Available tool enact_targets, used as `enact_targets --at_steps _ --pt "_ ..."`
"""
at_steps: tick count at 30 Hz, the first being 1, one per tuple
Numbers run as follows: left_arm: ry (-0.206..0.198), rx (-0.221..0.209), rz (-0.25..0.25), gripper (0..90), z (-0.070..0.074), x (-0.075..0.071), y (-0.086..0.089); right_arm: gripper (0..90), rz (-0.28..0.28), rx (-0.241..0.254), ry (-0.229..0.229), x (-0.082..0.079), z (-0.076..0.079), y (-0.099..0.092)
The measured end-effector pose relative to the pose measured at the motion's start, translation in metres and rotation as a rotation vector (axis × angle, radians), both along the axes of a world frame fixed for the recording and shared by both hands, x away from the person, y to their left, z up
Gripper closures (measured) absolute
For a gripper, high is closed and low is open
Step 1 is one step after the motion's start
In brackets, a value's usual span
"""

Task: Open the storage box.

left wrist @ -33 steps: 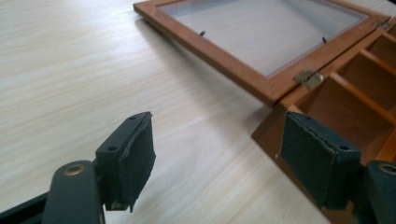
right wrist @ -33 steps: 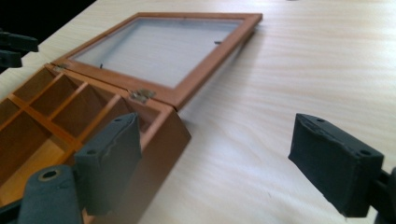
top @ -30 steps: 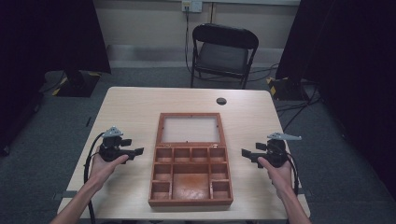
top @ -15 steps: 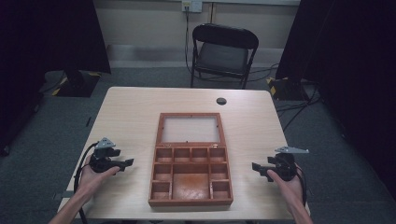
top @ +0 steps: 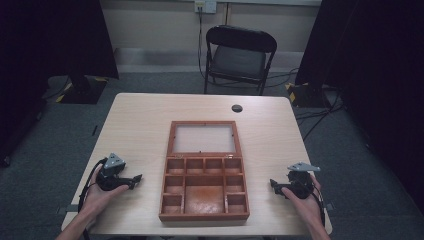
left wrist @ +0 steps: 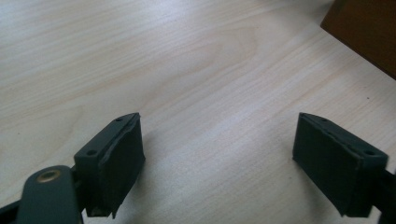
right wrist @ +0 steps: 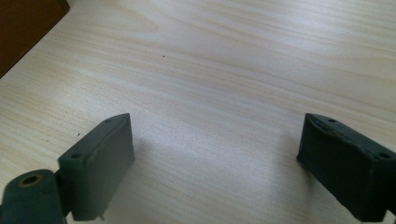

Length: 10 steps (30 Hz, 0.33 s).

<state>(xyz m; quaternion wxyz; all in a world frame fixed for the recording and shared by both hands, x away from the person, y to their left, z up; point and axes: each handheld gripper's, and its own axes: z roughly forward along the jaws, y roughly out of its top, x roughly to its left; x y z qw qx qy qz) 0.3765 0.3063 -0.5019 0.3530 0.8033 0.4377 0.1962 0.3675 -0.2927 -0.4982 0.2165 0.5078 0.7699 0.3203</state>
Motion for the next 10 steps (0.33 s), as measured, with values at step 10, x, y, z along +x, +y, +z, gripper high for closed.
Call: enact_targets --at_steps 10 --pt "0.006 -0.002 0.014 13.8 -0.0001 -0.0004 -0.001 6.2 -0.019 0.004 -0.015 0.0001 -0.0021 0.0012"
